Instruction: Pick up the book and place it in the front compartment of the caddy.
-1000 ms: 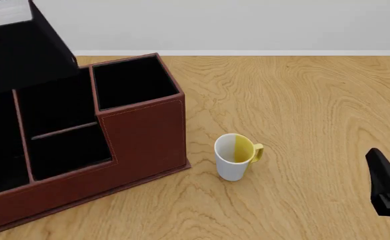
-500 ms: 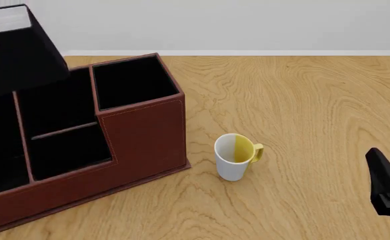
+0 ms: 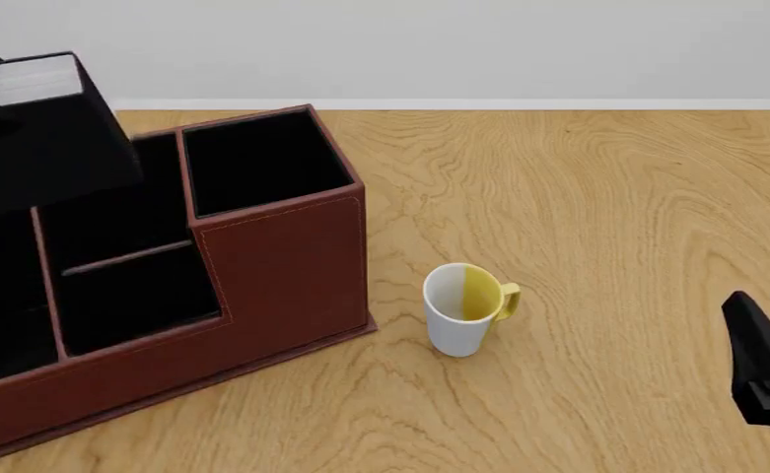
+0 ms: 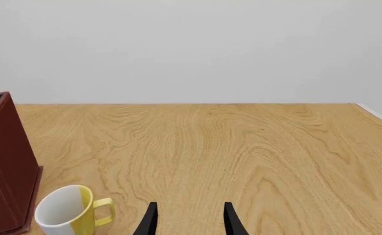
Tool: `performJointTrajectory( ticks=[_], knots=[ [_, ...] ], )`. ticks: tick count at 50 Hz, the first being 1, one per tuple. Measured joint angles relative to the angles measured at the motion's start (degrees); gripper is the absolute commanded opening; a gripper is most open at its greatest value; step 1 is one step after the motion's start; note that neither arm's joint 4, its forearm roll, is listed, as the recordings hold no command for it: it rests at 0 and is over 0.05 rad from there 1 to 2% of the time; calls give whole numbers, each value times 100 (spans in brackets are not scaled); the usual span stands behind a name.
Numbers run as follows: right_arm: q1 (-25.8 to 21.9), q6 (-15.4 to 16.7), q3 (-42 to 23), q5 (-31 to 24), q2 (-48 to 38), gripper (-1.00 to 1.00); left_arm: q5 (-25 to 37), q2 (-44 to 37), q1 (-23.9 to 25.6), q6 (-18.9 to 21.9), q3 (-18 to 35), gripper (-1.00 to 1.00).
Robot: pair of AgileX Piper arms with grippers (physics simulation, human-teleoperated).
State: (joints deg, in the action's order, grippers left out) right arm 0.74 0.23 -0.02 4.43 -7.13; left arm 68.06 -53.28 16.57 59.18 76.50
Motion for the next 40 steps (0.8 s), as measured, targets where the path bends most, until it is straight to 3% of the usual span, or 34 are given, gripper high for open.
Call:
performJointTrajectory(
  ticks=[40],
  knots=[
    [-12, 36, 0, 47, -72, 100, -953, 111, -83, 42, -1083, -100]
  ],
)
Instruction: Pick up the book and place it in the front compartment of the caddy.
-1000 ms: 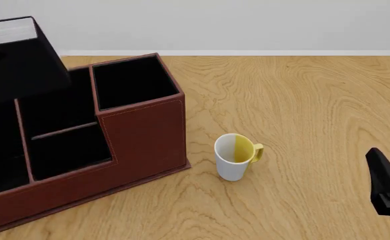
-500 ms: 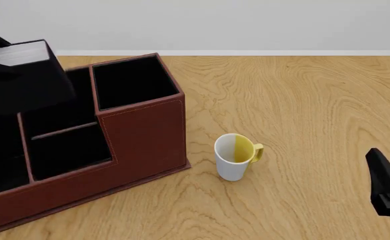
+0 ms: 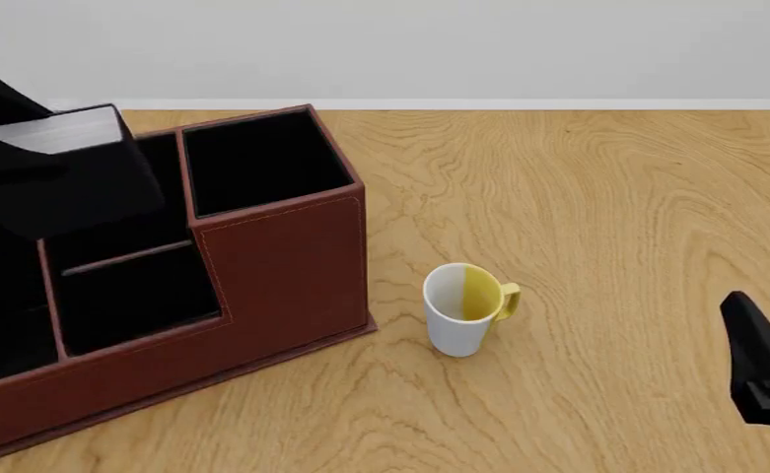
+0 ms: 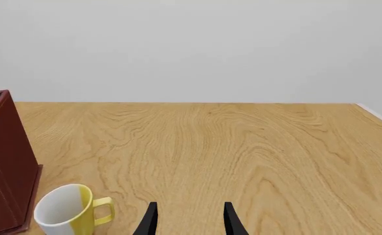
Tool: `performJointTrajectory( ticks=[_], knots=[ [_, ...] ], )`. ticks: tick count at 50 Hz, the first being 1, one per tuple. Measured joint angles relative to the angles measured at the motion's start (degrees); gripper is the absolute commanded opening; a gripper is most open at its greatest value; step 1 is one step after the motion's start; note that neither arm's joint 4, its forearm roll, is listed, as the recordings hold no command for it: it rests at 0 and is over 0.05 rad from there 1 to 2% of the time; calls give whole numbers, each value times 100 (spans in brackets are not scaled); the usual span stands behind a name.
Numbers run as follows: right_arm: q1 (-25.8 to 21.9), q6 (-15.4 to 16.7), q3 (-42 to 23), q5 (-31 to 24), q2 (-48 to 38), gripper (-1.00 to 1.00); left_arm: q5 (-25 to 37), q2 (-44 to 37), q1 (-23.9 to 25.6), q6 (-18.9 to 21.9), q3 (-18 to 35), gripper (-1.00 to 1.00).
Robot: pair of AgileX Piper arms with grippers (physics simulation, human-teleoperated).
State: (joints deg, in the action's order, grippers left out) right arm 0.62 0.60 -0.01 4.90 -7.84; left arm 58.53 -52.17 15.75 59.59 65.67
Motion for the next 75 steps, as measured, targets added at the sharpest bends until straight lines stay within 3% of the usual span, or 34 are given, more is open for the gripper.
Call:
performJointTrajectory(
  ticks=[29, 75],
  knots=[
    [-6, -13, 0, 61, -70, 100, -532, 35, -77, 188, -714, -100],
    [-23, 8, 0, 100, -133, 100, -1530, -13, -293, 529, -1431, -100]
  ],
)
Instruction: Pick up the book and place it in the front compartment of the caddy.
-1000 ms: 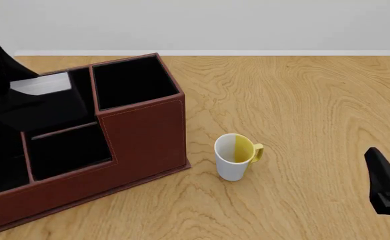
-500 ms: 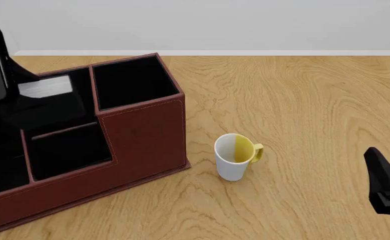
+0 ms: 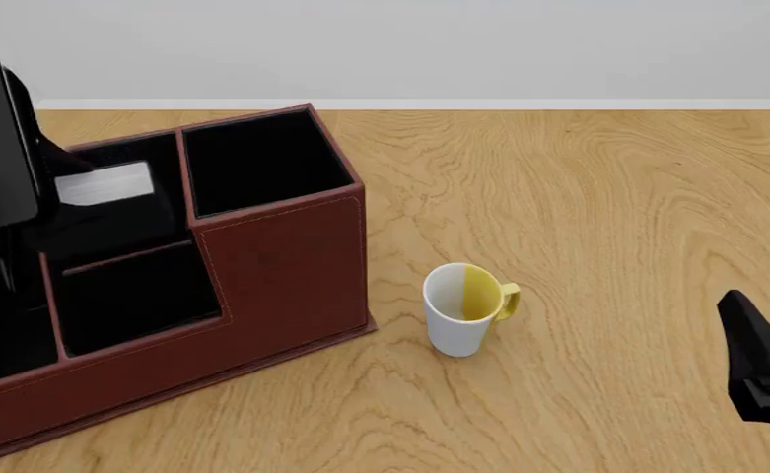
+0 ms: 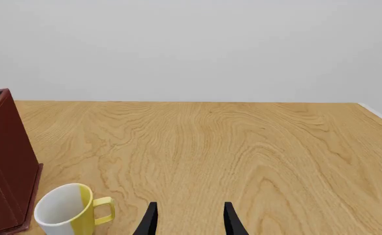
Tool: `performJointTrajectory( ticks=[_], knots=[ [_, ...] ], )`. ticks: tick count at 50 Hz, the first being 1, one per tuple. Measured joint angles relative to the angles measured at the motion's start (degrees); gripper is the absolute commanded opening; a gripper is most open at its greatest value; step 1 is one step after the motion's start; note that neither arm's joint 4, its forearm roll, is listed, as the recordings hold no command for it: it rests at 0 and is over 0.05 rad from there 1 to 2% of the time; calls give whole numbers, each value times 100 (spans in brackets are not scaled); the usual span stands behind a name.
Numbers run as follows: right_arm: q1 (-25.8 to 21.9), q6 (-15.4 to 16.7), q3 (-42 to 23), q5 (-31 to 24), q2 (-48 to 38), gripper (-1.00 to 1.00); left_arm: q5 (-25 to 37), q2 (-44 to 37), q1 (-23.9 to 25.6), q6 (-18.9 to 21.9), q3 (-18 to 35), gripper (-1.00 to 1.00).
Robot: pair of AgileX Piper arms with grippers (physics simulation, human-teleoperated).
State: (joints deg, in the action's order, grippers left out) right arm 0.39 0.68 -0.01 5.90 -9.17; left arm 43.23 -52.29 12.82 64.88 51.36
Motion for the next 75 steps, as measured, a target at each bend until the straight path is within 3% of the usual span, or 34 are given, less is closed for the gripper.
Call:
performJointTrajectory(
  ticks=[56, 57, 75],
  knots=[
    [15, 2, -1, -112, 138, 100, -1046, -332, -357, 316, -601, -100],
    [15, 2, -1, -113, 139, 100, -1039, -346, -365, 302, -579, 100],
    [10, 7, 0, -88, 112, 100, -1638, -647, -897, 573, -152, 100]
  ],
)
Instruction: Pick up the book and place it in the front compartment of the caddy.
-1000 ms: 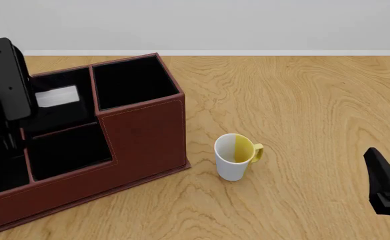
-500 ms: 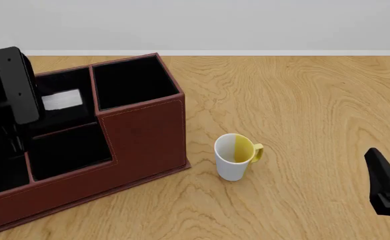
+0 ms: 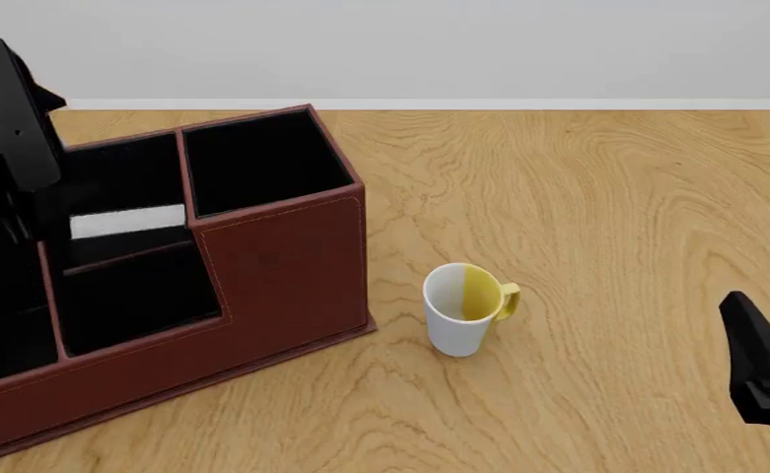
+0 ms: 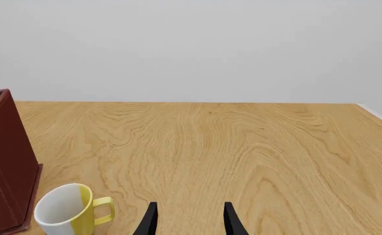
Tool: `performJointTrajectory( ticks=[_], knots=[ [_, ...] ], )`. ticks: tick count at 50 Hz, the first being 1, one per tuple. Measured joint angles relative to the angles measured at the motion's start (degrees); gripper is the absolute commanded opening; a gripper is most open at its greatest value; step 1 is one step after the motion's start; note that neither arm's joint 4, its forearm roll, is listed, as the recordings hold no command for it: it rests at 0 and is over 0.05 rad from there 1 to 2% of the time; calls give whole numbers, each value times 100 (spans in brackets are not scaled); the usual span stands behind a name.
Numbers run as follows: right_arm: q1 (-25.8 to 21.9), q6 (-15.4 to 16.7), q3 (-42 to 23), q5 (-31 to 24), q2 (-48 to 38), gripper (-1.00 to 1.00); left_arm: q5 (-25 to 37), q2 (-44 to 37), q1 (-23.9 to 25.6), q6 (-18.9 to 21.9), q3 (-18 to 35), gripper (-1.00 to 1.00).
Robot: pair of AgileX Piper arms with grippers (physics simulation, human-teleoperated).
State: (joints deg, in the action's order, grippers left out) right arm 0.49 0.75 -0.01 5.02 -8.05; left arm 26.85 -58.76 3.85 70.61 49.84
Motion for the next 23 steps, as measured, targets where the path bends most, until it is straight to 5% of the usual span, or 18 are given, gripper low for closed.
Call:
performJointTrajectory(
  ticks=[23],
  knots=[
    [3, -10, 0, -81, 100, 100, 52, 177, -138, 119, 232, 100]
  ],
)
